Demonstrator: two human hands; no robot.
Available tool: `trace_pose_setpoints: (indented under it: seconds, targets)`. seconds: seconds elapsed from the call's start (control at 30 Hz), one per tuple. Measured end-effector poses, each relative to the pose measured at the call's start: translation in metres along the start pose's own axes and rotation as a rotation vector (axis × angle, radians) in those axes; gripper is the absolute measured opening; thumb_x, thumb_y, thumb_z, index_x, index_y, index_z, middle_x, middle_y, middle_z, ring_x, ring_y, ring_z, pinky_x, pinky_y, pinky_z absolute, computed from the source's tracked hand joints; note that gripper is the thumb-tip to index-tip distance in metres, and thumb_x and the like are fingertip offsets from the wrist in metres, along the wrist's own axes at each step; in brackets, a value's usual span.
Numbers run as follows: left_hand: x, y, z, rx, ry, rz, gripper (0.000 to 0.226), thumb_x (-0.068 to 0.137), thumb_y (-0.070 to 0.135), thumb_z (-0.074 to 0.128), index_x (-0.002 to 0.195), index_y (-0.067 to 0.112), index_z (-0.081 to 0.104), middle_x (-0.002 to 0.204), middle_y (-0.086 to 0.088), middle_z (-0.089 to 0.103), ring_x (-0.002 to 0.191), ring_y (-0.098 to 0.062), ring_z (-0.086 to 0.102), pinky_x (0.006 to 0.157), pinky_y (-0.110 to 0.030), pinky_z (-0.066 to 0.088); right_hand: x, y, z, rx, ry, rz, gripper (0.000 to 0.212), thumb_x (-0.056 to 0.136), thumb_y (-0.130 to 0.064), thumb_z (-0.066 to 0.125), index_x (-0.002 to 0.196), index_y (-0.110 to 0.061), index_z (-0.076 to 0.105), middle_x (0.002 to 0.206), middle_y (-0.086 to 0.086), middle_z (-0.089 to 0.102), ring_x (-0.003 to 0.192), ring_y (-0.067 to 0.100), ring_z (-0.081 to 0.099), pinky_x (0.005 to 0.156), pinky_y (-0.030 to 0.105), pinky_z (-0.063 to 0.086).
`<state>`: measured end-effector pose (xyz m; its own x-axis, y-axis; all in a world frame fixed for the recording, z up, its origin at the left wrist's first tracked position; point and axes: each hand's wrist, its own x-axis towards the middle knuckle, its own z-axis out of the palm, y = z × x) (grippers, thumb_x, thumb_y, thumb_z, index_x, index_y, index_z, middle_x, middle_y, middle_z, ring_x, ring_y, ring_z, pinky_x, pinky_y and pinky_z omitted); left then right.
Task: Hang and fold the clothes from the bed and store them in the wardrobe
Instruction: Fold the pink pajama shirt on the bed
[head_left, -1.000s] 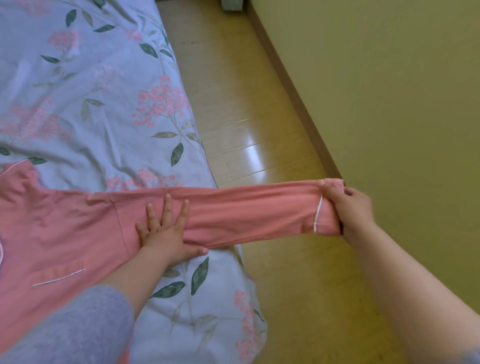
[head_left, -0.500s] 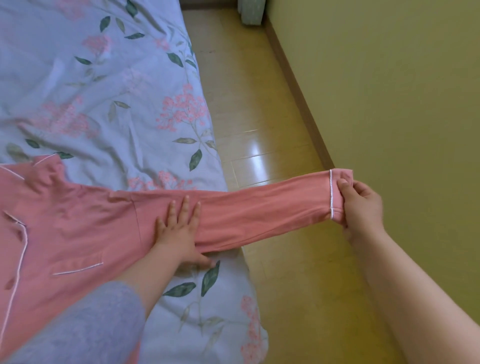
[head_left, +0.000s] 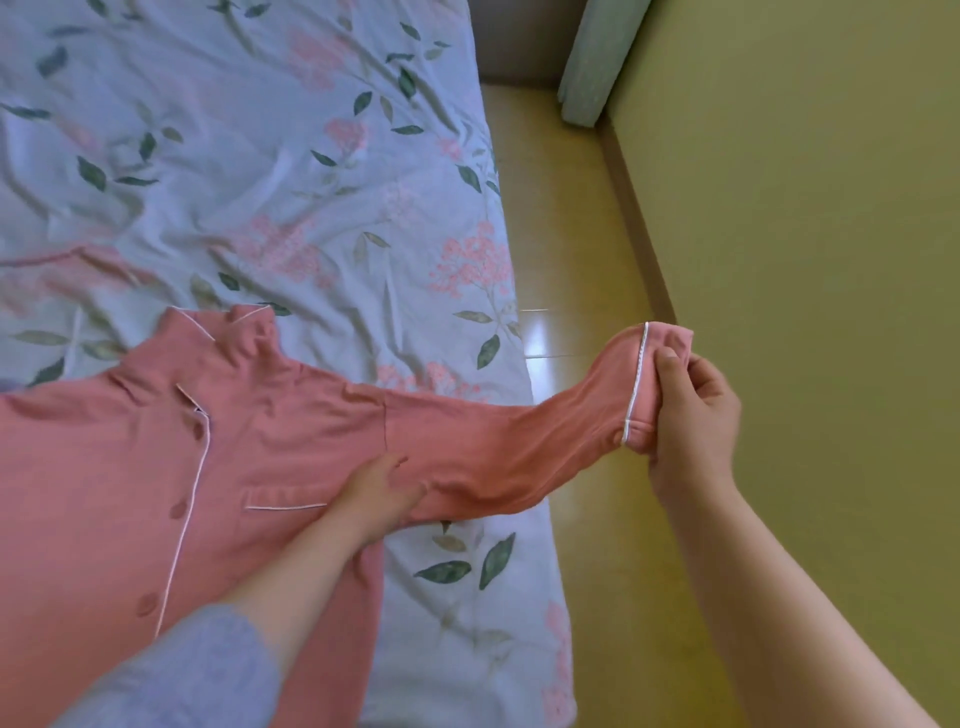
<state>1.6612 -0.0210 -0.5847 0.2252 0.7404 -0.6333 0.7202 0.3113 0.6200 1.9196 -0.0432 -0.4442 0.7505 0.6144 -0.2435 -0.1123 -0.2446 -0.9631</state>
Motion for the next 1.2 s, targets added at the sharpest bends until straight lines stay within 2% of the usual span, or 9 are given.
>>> trace_pose_setpoints:
  seconds: [0.2, 0.3, 0.4, 0.6, 0.7, 0.83, 0.93, 1.03, 1.2]
  targets:
    - [-0.046, -0.040, -0.070, -0.022, 0.094, 0.020, 0.030, 0.088, 0.009, 0.065, 0.117, 0.002, 0.065, 0.116, -0.010, 0.068, 0.102, -0.019, 0.063, 0.088, -0.024, 0.043, -0.061, -0.037, 0.074, 0.073, -0.088, -0.042, 0.017, 0.098, -0.020, 0.055, 0.083, -0.016, 0.062, 0.074, 0.002, 0.060, 0.062, 0.013, 0.054, 0.052, 0.022, 0.044]
    - [-0.077, -0.067, -0.121, -0.070, 0.192, -0.004, 0.019, 0.088, 0.010, 0.064, 0.105, 0.010, 0.070, 0.102, -0.003, 0.069, 0.095, -0.018, 0.062, 0.076, -0.022, 0.037, -0.102, -0.054, 0.119, 0.020, -0.144, -0.079, 0.021, 0.098, -0.017, 0.054, 0.078, -0.016, 0.060, 0.072, 0.002, 0.056, 0.065, 0.015, 0.050, 0.058, 0.029, 0.041]
    - [-0.102, -0.096, -0.167, -0.113, 0.249, -0.005, 0.018, 0.089, 0.009, 0.063, 0.105, 0.009, 0.071, 0.101, -0.005, 0.070, 0.093, -0.018, 0.062, 0.072, -0.023, 0.036, -0.140, -0.061, 0.160, -0.102, -0.195, -0.150, 0.026, 0.096, -0.016, 0.056, 0.071, -0.019, 0.057, 0.060, -0.010, 0.053, 0.060, 0.009, 0.048, 0.062, 0.031, 0.040]
    - [-0.120, -0.173, -0.231, -0.174, 0.341, -0.024, 0.019, 0.090, 0.009, 0.064, 0.106, 0.004, 0.071, 0.101, -0.012, 0.072, 0.096, -0.023, 0.065, 0.081, -0.026, 0.042, -0.205, -0.017, 0.240, -0.366, -0.361, -0.246, 0.014, 0.092, -0.018, 0.057, 0.079, -0.013, 0.060, 0.065, -0.004, 0.059, 0.058, 0.006, 0.052, 0.056, 0.019, 0.041]
    - [-0.123, -0.216, -0.252, -0.218, 0.377, -0.031, 0.010, 0.090, 0.008, 0.064, 0.095, 0.006, 0.071, 0.094, -0.013, 0.072, 0.094, -0.029, 0.067, 0.086, -0.037, 0.049, -0.232, 0.018, 0.284, -0.470, -0.455, -0.234, 0.017, 0.091, -0.023, 0.059, 0.077, -0.014, 0.060, 0.060, -0.007, 0.060, 0.053, -0.001, 0.054, 0.048, 0.010, 0.037]
    - [-0.119, -0.267, -0.276, -0.338, 0.429, -0.067, 0.013, 0.089, 0.003, 0.063, 0.090, 0.015, 0.068, 0.092, -0.012, 0.072, 0.093, -0.032, 0.067, 0.092, -0.048, 0.051, -0.262, 0.069, 0.341, -0.619, -0.618, -0.152, 0.024, 0.094, -0.024, 0.053, 0.077, -0.008, 0.058, 0.057, 0.000, 0.065, 0.049, 0.008, 0.059, 0.054, 0.024, 0.046]
    - [-0.113, -0.299, -0.285, -0.373, 0.432, -0.092, 0.019, 0.088, 0.005, 0.062, 0.081, 0.021, 0.067, 0.086, -0.009, 0.071, 0.090, -0.032, 0.067, 0.090, -0.050, 0.052, -0.280, 0.103, 0.374, -0.558, -0.751, 0.056, 0.016, 0.098, -0.010, 0.049, 0.106, -0.005, 0.063, 0.080, 0.014, 0.067, 0.054, 0.021, 0.064, 0.058, 0.033, 0.058]
    - [-0.105, -0.310, -0.289, -0.380, 0.422, -0.099, 0.012, 0.087, 0.015, 0.064, 0.075, 0.020, 0.066, 0.082, -0.009, 0.070, 0.088, -0.034, 0.067, 0.086, -0.048, 0.053, -0.288, 0.129, 0.381, -0.533, -0.712, 0.134, 0.028, 0.095, 0.000, 0.043, 0.118, -0.004, 0.059, 0.086, 0.012, 0.064, 0.055, 0.019, 0.062, 0.051, 0.026, 0.052]
    - [-0.078, -0.288, -0.289, -0.322, 0.459, -0.145, 0.018, 0.087, 0.028, 0.065, 0.080, 0.012, 0.066, 0.075, -0.001, 0.068, 0.080, -0.028, 0.067, 0.067, -0.030, 0.046, -0.278, 0.147, 0.340, -0.664, -0.575, 0.140, 0.025, 0.088, 0.000, 0.044, 0.104, -0.011, 0.060, 0.089, 0.015, 0.069, 0.062, 0.022, 0.067, 0.065, 0.041, 0.057]
